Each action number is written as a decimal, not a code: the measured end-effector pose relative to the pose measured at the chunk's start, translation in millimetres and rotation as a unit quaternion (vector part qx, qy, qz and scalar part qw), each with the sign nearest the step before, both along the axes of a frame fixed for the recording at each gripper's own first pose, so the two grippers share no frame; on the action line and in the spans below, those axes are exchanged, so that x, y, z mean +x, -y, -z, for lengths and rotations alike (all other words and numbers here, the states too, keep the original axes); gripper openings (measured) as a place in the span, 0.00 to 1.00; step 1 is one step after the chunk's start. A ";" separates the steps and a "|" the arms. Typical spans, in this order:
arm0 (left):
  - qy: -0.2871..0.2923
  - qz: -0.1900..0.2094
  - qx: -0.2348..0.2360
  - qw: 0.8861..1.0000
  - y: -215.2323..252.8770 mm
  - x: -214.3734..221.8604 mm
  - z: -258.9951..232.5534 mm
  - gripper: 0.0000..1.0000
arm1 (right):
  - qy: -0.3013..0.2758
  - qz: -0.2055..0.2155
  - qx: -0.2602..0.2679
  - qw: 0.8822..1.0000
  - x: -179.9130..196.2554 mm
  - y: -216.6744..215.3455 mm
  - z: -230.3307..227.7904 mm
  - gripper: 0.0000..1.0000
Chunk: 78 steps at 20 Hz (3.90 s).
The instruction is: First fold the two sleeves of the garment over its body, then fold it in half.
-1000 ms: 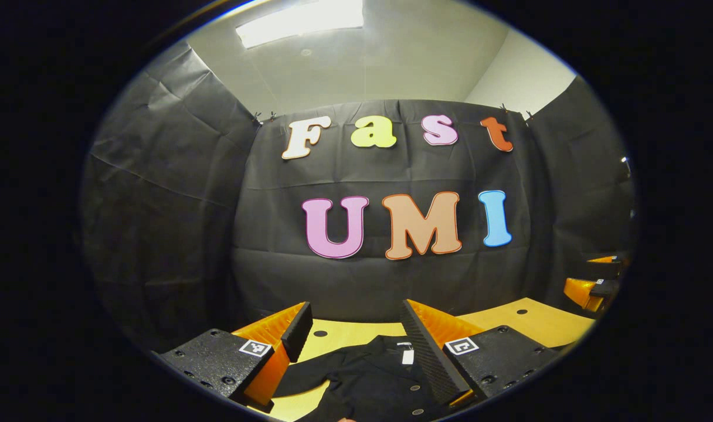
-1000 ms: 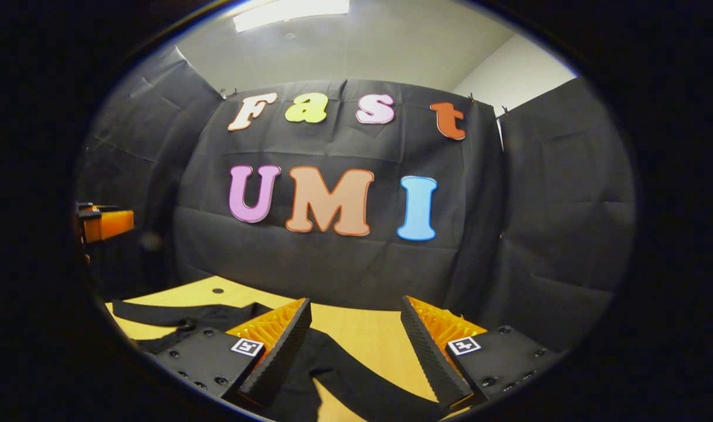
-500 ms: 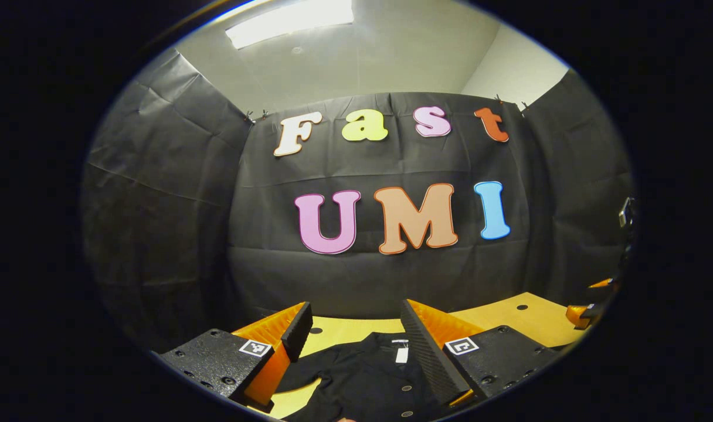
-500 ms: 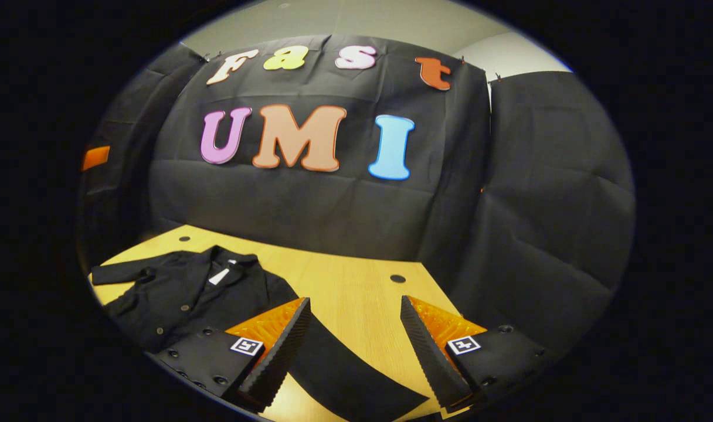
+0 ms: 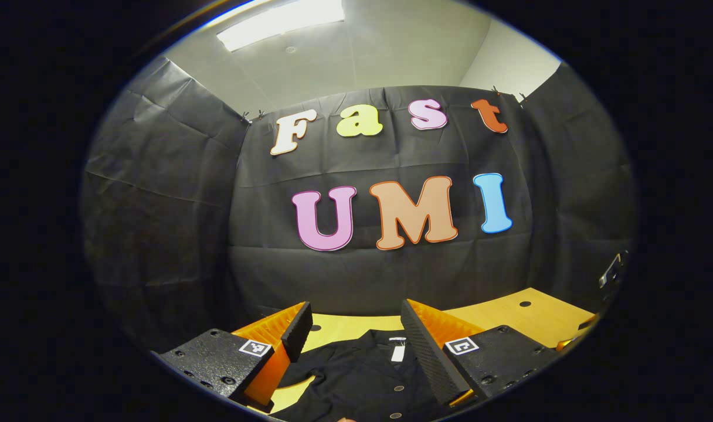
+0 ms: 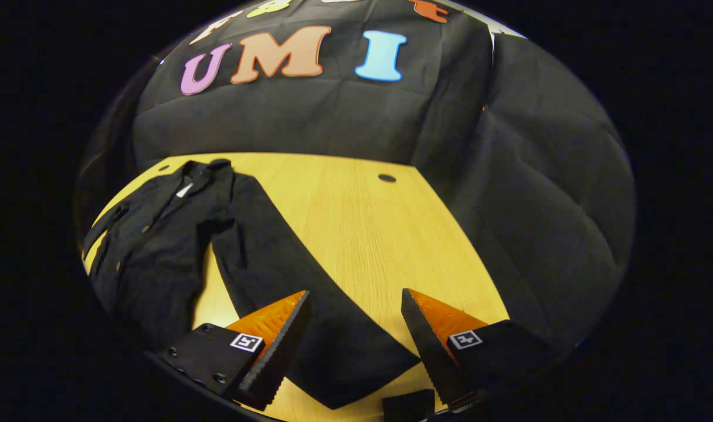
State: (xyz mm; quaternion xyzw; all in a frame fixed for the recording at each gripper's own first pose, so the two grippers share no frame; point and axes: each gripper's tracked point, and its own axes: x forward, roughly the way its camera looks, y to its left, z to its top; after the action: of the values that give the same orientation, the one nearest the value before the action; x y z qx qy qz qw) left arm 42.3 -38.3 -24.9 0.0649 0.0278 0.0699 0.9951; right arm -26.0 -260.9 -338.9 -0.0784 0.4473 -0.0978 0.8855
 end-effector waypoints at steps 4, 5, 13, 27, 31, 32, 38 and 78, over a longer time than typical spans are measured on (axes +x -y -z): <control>0.000 0.005 0.004 1.000 19.4 2.7 0.9 0.91 | -0.043 0.009 0.004 0.999 -21.3 17.2 27.0 0.99; 0.000 0.008 0.005 1.000 25.2 3.5 1.3 0.94 | -0.056 0.009 0.006 0.998 -25.7 18.5 35.3 0.99; -0.003 0.019 0.012 1.000 49.2 7.6 3.9 0.94 | -0.081 0.007 0.102 0.991 -33.4 -4.2 53.7 0.30; 0.005 -0.019 -0.007 1.000 -62.4 -5.3 2.0 0.94 | 0.084 -0.044 0.146 0.985 69.3 -129.1 -94.1 0.03; 0.001 -0.053 -0.009 0.999 -117.3 -19.9 4.1 0.94 | 0.103 -0.109 0.144 0.978 89.5 -206.5 -128.8 0.03; -0.001 -0.063 -0.012 0.998 -130.6 -26.7 5.5 0.94 | 0.103 -0.126 0.145 0.976 94.5 -225.6 -133.8 0.03; -0.010 -0.118 -0.019 0.993 -203.0 -60.9 15.0 0.99 | 0.105 -0.211 0.156 0.959 113.1 -334.7 -145.1 0.02; -0.334 -0.203 -0.108 0.914 -407.2 -143.1 324.8 1.00 | 0.168 -0.138 0.081 0.973 149.1 -407.5 -148.6 1.00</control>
State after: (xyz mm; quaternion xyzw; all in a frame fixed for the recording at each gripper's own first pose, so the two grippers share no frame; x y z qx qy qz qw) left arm -100.8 368.8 -349.6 -0.0305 0.3785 0.2410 0.8932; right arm 123.2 146.5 -190.3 -0.0493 0.2838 0.0501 0.9563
